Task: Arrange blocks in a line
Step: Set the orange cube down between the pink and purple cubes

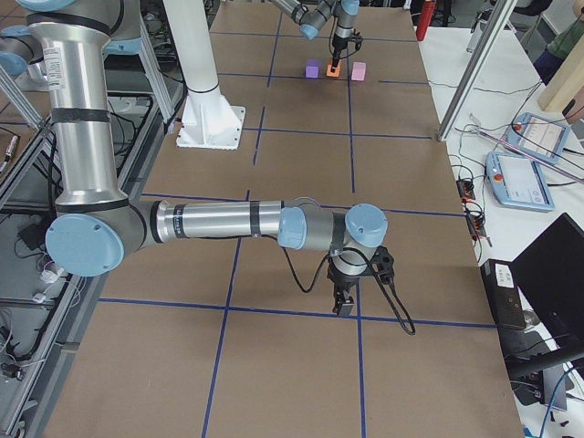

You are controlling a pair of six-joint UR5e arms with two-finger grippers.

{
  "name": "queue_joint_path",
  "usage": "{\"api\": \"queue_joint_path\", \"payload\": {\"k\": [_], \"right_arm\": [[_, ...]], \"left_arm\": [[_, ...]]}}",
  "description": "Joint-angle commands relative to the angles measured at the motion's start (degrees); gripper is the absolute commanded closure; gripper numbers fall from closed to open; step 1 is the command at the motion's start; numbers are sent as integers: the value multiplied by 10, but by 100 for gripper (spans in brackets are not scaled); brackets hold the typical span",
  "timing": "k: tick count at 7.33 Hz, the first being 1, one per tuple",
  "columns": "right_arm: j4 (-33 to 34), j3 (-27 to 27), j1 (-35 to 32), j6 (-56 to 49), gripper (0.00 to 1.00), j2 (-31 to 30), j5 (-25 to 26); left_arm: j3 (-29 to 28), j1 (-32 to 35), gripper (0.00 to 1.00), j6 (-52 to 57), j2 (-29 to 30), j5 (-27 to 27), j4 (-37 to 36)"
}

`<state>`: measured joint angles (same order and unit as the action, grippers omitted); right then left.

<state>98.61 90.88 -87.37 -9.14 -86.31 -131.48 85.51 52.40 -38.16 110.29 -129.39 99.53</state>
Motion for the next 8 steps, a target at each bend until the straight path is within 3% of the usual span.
{"api": "queue_joint_path", "payload": {"k": [1, 3, 7, 8], "right_arm": [[0, 0, 0, 0, 0, 0, 0], [0, 0, 0, 0, 0, 0, 0], [0, 0, 0, 0, 0, 0, 0], [0, 0, 0, 0, 0, 0, 0]], "left_arm": [[-3, 0, 58, -1, 0, -5, 5], [-4, 0, 51, -1, 0, -7, 11], [-12, -1, 49, -1, 5, -10, 13], [-12, -1, 36, -1, 6, -10, 14]]}}
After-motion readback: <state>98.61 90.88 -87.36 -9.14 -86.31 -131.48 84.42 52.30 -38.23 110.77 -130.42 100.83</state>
